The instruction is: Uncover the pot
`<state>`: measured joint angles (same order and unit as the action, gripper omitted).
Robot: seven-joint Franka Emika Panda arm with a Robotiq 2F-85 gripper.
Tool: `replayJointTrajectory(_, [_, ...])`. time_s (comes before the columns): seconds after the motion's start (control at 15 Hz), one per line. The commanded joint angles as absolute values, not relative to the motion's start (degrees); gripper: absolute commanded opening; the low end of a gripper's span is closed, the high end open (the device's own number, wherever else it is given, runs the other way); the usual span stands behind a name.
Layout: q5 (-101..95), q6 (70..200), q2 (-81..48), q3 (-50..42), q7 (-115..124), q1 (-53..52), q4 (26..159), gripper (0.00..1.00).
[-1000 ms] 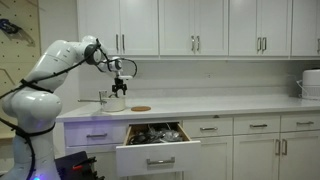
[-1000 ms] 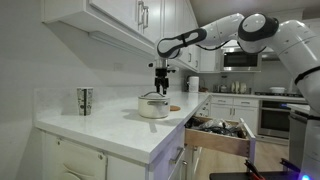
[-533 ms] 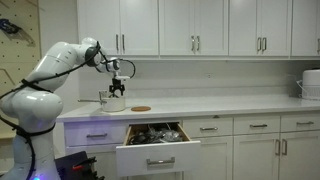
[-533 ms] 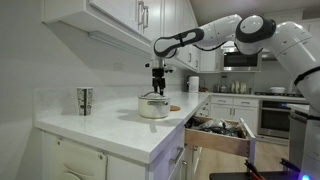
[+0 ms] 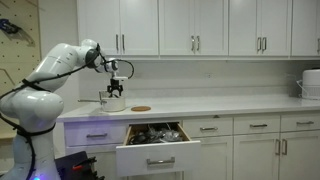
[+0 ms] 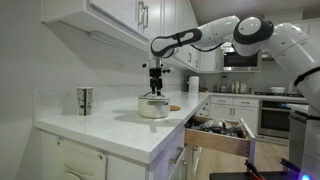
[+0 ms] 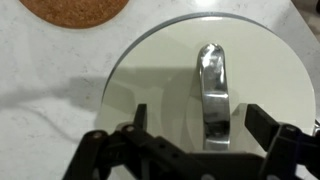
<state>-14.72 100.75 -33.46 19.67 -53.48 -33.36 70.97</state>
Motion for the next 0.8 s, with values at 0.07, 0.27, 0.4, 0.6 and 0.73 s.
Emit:
replayJointTrajectory(0.07, [-15.62,98.33,-35.25,19.19,-51.95,-35.07,67.54,1.00])
replayJointTrajectory(0.27, [-15.63,98.30,-35.41,19.12,-52.04,-35.54,67.10,1.00])
replayJointTrajectory(0.4, [-15.74,98.26,-35.52,19.04,-52.02,-35.85,66.85,1.00])
replayJointTrajectory(0.6, [-15.77,98.24,-35.66,18.91,-52.12,-36.14,66.44,0.72])
replayJointTrajectory(0.73, [-15.56,97.94,-35.83,18.91,-52.22,-36.13,66.16,0.56])
